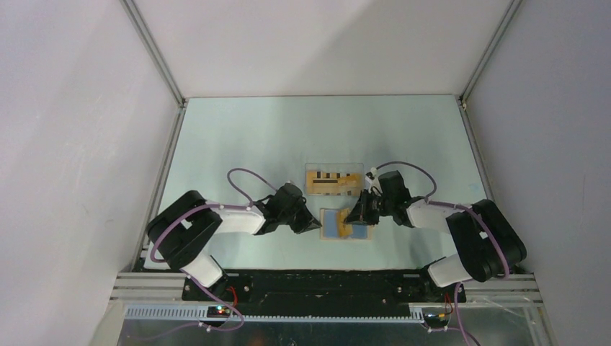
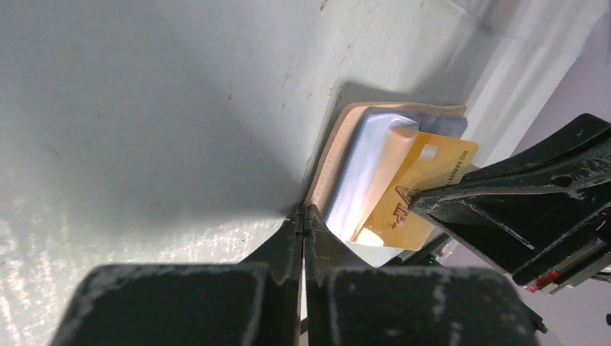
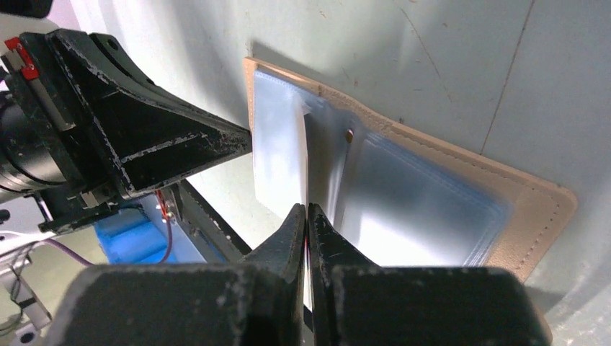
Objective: Put the credit cards into the card holder
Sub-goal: Insert the credit card into the card holder.
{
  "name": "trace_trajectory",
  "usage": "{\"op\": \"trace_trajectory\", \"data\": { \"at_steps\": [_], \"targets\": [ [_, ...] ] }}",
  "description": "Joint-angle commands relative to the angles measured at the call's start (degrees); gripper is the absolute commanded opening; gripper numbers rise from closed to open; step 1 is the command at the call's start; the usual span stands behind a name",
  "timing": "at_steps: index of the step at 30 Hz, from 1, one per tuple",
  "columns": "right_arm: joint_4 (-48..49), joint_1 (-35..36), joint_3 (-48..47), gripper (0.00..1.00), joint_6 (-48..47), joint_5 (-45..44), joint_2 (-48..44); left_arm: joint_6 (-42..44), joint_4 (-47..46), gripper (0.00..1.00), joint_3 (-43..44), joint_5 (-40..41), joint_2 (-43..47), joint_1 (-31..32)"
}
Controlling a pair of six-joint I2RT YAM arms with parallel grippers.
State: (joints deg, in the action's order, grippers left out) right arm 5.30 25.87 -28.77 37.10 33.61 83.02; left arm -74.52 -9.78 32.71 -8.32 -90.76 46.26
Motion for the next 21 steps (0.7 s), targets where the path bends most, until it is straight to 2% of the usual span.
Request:
{"op": "trace_trajectory", "data": {
  "at_steps": [1, 11, 15, 18, 21],
  "targets": [
    [5.7, 0.2, 2.4, 0.05, 4.3, 1.1, 1.6, 1.7, 0.6, 0.00, 1.4, 0.0, -1.4, 0.1],
    [-1.6, 3.4, 2.4, 0.09, 2.8, -5.5, 1.8, 1.6, 0.7, 0.00, 1.8, -0.2, -1.8, 0.1],
    [-4.0, 3.9, 2.4, 0.06, 2.2, -9.0, -0.6, 1.5, 0.6, 0.00, 2.1, -0.4, -2.2, 0.2],
    [-4.6, 3.2, 2.3, 0.00, 1.7, -10.5, -3.8, 1.4, 0.6, 0.00, 2.1, -0.4, -2.4, 0.2],
    [-4.5, 2.2, 2.3, 0.00, 1.9, -10.5, -5.3, 1.3, 0.6, 0.00, 2.2, -0.4, -2.5, 0.3]
  ]
}}
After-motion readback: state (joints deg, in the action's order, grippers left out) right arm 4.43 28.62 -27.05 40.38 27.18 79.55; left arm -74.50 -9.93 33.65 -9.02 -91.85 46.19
